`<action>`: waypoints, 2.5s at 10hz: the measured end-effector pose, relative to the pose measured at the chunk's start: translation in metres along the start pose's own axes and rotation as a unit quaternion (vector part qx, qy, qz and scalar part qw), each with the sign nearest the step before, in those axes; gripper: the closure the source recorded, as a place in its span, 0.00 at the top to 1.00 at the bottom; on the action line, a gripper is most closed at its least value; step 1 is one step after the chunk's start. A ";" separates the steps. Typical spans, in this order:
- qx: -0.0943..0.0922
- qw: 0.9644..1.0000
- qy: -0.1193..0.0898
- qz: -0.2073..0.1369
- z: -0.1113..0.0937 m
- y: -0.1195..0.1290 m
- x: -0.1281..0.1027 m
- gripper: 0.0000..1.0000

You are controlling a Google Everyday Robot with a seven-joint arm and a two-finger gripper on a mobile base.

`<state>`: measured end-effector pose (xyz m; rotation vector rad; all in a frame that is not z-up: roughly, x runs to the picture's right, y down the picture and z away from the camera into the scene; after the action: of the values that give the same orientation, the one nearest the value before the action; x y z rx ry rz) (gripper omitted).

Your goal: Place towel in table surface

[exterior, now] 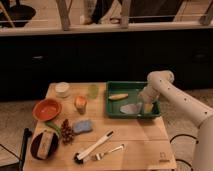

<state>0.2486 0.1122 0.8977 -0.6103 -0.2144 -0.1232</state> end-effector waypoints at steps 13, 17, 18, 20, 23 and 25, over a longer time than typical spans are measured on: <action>-0.027 0.998 -0.010 -0.054 0.029 -0.001 -0.029 0.15; -0.034 0.998 -0.010 -0.056 0.032 0.002 -0.026 0.00; -0.034 0.998 -0.008 -0.056 0.030 0.004 -0.024 0.00; -0.025 0.998 -0.006 -0.055 0.021 0.004 -0.021 0.16; -0.014 0.998 -0.007 -0.060 0.011 0.000 -0.024 0.47; -0.012 0.998 -0.008 -0.062 0.009 0.000 -0.023 0.64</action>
<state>0.2244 0.1189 0.8995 -0.6222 -0.2663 -0.2409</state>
